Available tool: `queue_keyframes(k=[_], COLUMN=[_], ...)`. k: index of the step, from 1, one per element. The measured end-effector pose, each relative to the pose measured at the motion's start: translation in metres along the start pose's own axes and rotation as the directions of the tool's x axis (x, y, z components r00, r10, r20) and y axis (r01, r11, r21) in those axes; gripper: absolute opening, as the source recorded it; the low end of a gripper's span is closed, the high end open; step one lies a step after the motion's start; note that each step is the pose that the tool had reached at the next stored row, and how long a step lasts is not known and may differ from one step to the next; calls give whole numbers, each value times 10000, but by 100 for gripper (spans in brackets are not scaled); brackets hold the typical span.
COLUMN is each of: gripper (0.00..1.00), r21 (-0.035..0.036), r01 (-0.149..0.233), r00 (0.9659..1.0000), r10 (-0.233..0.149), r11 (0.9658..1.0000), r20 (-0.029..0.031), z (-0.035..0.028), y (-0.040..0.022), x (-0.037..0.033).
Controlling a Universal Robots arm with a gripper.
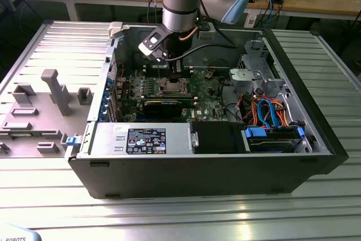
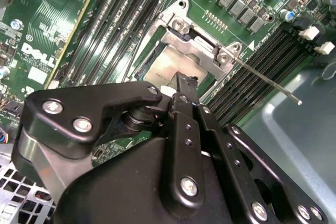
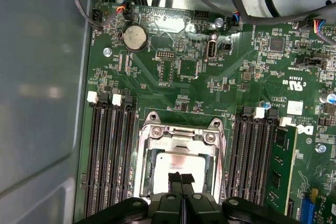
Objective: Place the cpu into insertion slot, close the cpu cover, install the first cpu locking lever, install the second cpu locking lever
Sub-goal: 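Close the cpu cover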
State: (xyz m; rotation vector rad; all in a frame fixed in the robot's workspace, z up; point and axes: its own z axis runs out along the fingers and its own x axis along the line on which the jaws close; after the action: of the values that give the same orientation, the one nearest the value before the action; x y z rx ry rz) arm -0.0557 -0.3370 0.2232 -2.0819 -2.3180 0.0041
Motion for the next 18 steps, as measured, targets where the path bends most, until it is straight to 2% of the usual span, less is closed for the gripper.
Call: queue_keyframes(k=[3,8,18], gripper=[11,11,11], r21=[0,0,0], r01=[57,88,36], r00=[10000,10000,10000], r10=[-57,-88,-36], r11=[10000,10000,10000], r20=[-1,-1,-1], z=[21,43,70], y=[-50,-169,-191], x=[-1,9,8])
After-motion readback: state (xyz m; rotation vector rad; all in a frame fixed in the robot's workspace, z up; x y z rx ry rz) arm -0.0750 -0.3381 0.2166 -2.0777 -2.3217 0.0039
